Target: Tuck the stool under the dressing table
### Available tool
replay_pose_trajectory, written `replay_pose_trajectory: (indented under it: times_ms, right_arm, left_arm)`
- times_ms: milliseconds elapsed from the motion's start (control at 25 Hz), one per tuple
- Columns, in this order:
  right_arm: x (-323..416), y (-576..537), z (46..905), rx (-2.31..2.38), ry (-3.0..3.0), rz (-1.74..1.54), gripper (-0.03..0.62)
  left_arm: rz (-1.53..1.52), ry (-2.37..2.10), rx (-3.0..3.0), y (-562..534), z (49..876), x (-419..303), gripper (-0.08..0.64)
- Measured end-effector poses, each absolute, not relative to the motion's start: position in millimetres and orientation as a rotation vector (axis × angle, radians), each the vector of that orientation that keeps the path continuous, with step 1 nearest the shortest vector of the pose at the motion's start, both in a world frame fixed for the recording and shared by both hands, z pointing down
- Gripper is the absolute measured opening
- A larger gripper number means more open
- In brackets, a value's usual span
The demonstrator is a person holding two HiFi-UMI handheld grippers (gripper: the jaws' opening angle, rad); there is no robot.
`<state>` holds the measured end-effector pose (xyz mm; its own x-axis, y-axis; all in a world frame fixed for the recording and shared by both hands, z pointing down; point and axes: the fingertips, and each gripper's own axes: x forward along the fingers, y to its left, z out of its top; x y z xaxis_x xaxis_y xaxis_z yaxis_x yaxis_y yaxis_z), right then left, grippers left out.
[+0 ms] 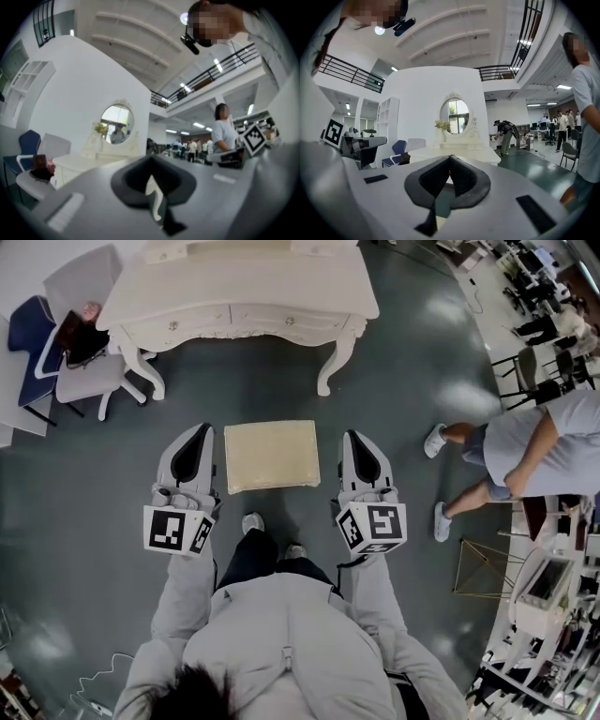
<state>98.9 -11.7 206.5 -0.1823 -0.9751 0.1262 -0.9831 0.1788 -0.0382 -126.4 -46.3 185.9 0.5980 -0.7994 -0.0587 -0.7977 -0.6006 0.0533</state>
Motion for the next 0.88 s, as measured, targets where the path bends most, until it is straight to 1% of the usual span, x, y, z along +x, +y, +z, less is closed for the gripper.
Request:
replay_pose_trajectory:
  times_ms: [760,880]
  right_arm:
    - [99.0,11.3,337.7,1.888,-2.185,0.508,0.003]
    - [101.8,17.3,356.7,1.882,-2.166,0.554,0.014]
  left_arm:
    - [0.111,-1.2,2.709,-24.7,315.9,-105.2,0.008]
    - [0.139,-1.198,2.687,-18.5,332.1,-102.8,0.008]
